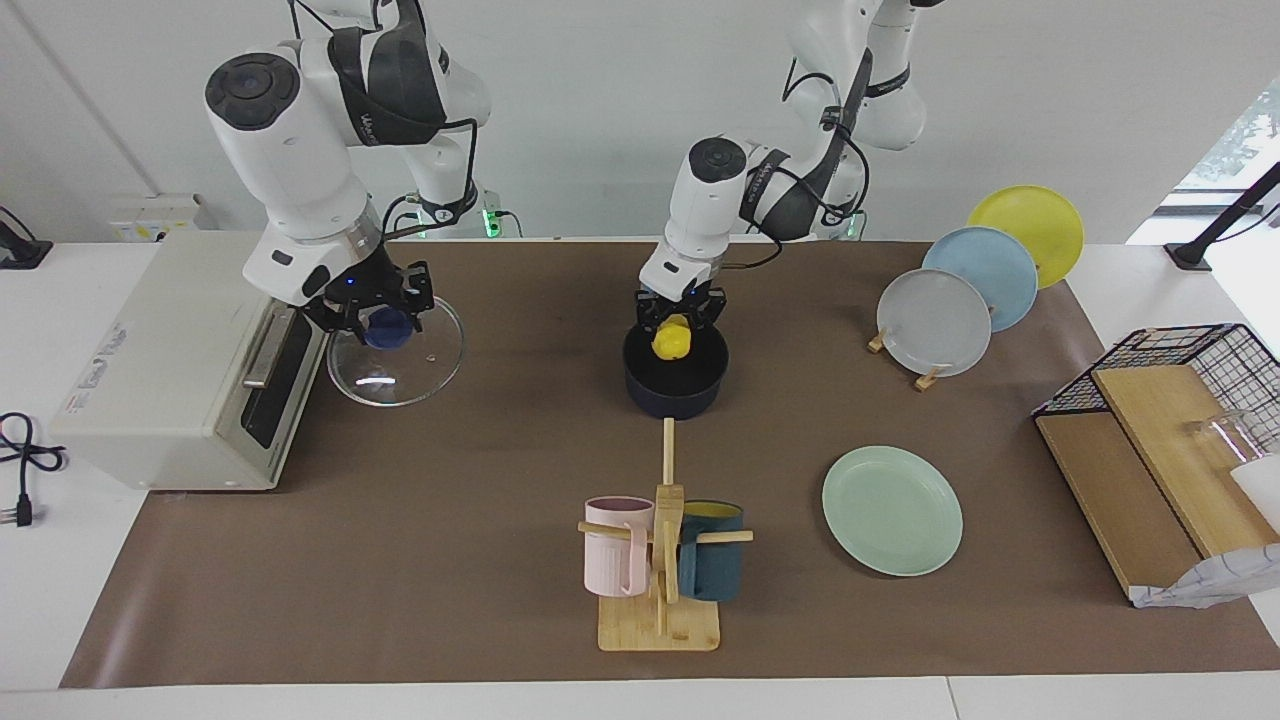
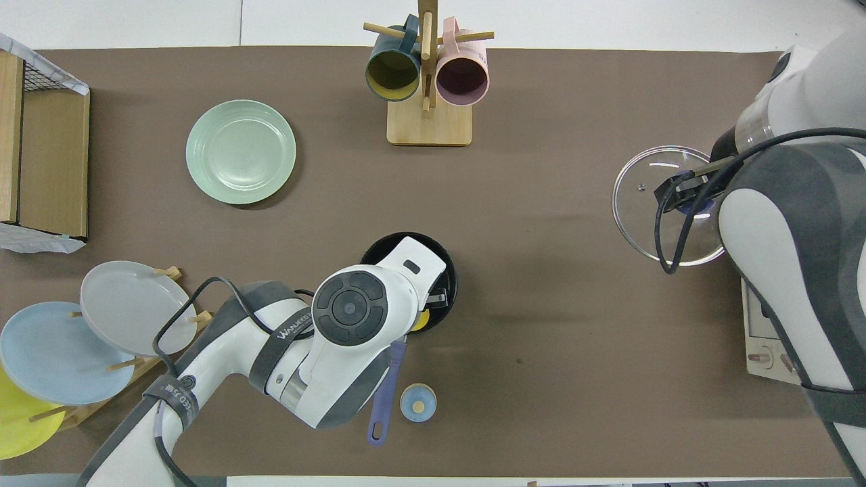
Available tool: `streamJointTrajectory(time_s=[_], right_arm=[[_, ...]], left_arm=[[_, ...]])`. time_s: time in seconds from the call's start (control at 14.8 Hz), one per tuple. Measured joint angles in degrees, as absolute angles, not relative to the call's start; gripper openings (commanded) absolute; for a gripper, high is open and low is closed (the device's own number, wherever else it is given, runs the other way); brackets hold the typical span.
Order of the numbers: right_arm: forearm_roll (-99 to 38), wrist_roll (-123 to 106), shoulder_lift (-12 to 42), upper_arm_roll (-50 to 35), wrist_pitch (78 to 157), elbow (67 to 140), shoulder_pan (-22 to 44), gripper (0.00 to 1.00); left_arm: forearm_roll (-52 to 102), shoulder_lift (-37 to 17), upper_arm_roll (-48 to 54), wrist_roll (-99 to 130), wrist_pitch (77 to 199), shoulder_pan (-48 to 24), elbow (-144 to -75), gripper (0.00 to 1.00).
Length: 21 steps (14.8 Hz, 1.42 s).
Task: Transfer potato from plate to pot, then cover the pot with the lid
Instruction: 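Carry the potato over the black pot and open the left gripper, then withdraw the left gripper while the right gripper carries the lid toward the pot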
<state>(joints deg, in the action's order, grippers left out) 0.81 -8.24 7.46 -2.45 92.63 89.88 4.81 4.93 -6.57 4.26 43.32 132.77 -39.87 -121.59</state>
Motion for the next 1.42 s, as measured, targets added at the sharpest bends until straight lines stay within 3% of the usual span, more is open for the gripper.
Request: streamJointTrajectory(time_s=[0.47, 0.81, 0.88, 0.95, 1.22, 1.42], right_arm=[[0.8, -8.2, 7.5, -2.5, 92.6, 89.9, 4.8, 0.0], [0.8, -8.2, 7.5, -2.5, 92.6, 89.9, 4.8, 0.0], [0.8, -8.2, 7.5, -2.5, 92.6, 89.9, 4.8, 0.0], [0.8, -8.2, 7.5, -2.5, 92.6, 89.9, 4.8, 0.0], [0.8, -8.2, 7.5, -2.5, 92.6, 89.9, 4.8, 0.0], [0.8, -8.2, 7.5, -2.5, 92.6, 89.9, 4.8, 0.0]], left_arm=[[2.0, -11.8, 4.0, 44.2, 136.9, -41.0, -122.0, 0.0], [1.7, -12.2, 4.0, 44.2, 137.2, -41.1, -121.9, 0.0], [1.6, -12.2, 4.0, 44.1, 137.2, -41.1, -121.9, 0.57], [1.4, -12.2, 4.0, 43.7, 137.2, -41.1, -121.9, 1.0], [1.4, -11.9, 3.2, 41.0, 135.0, -40.4, -120.2, 1.0], [1.5, -9.4, 2.9, 38.7, 122.3, -36.6, -112.4, 1.0]])
